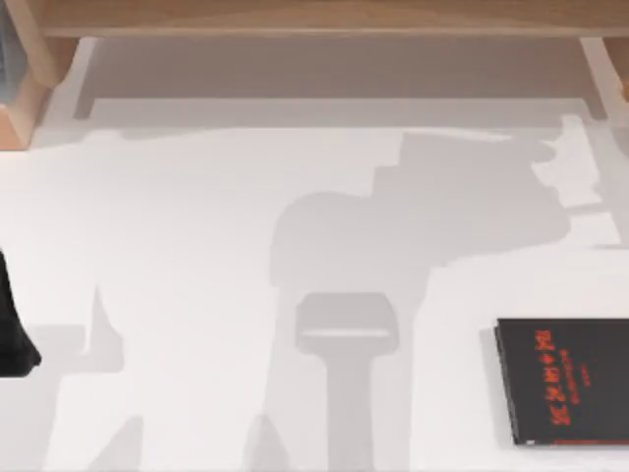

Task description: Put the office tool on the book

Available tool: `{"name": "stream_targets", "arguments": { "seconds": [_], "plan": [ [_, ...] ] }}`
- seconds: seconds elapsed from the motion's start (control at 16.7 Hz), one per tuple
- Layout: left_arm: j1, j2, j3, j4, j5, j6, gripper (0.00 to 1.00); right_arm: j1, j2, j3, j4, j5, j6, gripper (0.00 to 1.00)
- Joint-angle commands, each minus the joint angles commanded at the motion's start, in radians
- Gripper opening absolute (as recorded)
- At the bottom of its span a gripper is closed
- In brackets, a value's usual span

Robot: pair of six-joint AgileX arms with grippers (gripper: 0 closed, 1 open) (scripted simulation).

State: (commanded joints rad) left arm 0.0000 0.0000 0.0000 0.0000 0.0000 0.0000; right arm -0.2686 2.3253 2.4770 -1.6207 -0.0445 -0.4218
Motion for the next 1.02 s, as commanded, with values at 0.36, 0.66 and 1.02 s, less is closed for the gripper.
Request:
{"name": "stream_targets", "arguments": {
  "seconds": [0.36,0.66,1.02],
  "plan": [
    [0.000,0.000,0.000,0.000,0.000,0.000,1.00,-0.032,0.007,-0.042,0.047,-0.004,-0.033,1.00],
    [0.000,0.000,0.000,0.000,0.000,0.000,1.00,-0.108,0.145,-0.088,0.233,-0.004,-0.103,1.00],
    [0.000,0.000,0.000,0.000,0.000,0.000,1.00,-0.107,0.293,-0.129,0.415,-0.007,-0.107,1.00]
  ]
}}
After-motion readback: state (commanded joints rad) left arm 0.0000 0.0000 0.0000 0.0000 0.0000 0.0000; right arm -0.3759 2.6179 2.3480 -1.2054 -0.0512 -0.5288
